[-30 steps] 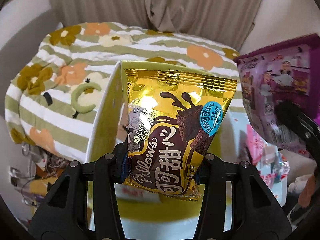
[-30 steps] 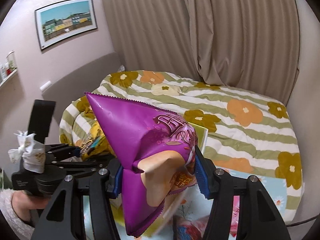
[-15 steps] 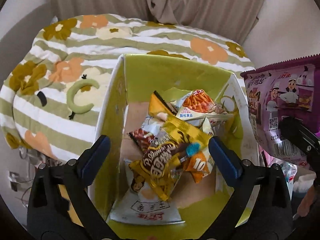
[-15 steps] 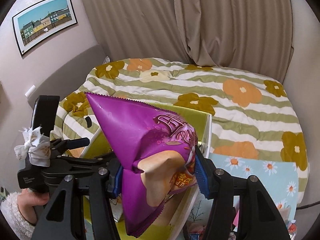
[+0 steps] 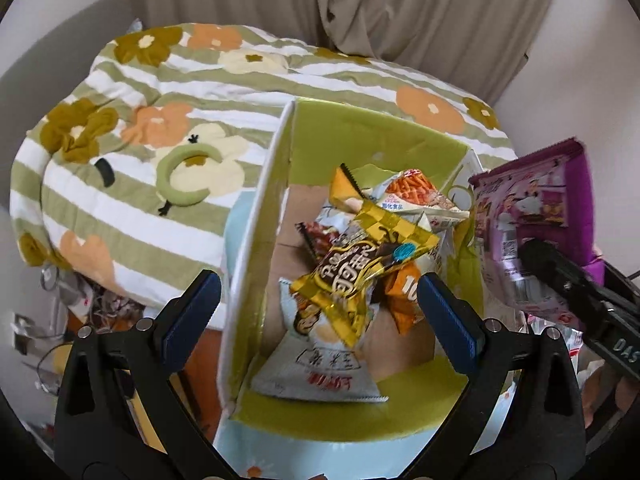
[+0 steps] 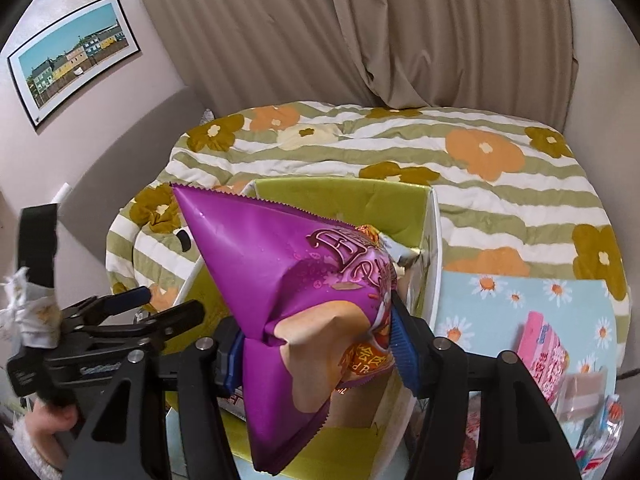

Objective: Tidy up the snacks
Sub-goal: 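Open both tools to drop the packets into the box, then move both tools back over the snacks on the sheet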

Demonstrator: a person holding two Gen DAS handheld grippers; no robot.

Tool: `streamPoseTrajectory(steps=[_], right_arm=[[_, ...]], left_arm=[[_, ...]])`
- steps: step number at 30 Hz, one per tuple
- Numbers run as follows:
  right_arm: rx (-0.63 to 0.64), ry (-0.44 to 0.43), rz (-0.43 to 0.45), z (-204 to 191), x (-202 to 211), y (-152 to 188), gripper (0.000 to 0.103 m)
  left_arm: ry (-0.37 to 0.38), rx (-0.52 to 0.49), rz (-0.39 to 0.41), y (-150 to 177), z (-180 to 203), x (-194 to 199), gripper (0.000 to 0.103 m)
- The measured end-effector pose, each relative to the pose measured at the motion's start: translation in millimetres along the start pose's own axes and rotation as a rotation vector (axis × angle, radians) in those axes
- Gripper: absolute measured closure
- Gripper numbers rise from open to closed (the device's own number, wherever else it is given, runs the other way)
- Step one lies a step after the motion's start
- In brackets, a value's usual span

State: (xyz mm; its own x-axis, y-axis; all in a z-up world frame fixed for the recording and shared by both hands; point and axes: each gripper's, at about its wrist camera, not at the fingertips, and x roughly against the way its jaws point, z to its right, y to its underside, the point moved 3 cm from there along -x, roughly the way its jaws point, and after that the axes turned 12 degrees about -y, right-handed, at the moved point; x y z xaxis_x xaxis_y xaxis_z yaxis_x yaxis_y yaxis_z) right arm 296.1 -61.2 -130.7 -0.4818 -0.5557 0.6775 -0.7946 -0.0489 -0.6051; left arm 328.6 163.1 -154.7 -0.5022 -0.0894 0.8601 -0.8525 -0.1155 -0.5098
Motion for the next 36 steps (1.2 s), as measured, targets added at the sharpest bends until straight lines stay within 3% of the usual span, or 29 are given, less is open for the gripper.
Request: streamPoseTrajectory(steps=[2,5,6,15,21,30,36], right_arm=[[-0.002,0.008,-0.007,-1,-4,5,0.040],[-0.002,-0.005,0.005,-3,-6,15,0.005],[0.000,-0.012,0.021,-4,-4,18,0.001],[0.015,-0.014,0.028,-8,5,42,0.001],[0.047,-0.020,0.046,-15,24,46,0.001],[0.092,-0.023,0.073,-3,88,51,0.001],[0.074,0.027,0.098,32,148,66,0.001]], left_arm=[[-0.003,0.007,0.004,4,-4,2,0.005],[-0.007,0.020,0.000,12,-12,4,0.005],[-0.004,0.026,-0.002,16,-14,5,0.005],[0.002,0.018,-0.014,39,-13,10,0.005],[-0.003,0.010,0.023,47,-4,33,0.005],[0.037,0.022,0.097,65,38,90,0.005],[0.081,-0.010,0.140,81,88,122,0.005]])
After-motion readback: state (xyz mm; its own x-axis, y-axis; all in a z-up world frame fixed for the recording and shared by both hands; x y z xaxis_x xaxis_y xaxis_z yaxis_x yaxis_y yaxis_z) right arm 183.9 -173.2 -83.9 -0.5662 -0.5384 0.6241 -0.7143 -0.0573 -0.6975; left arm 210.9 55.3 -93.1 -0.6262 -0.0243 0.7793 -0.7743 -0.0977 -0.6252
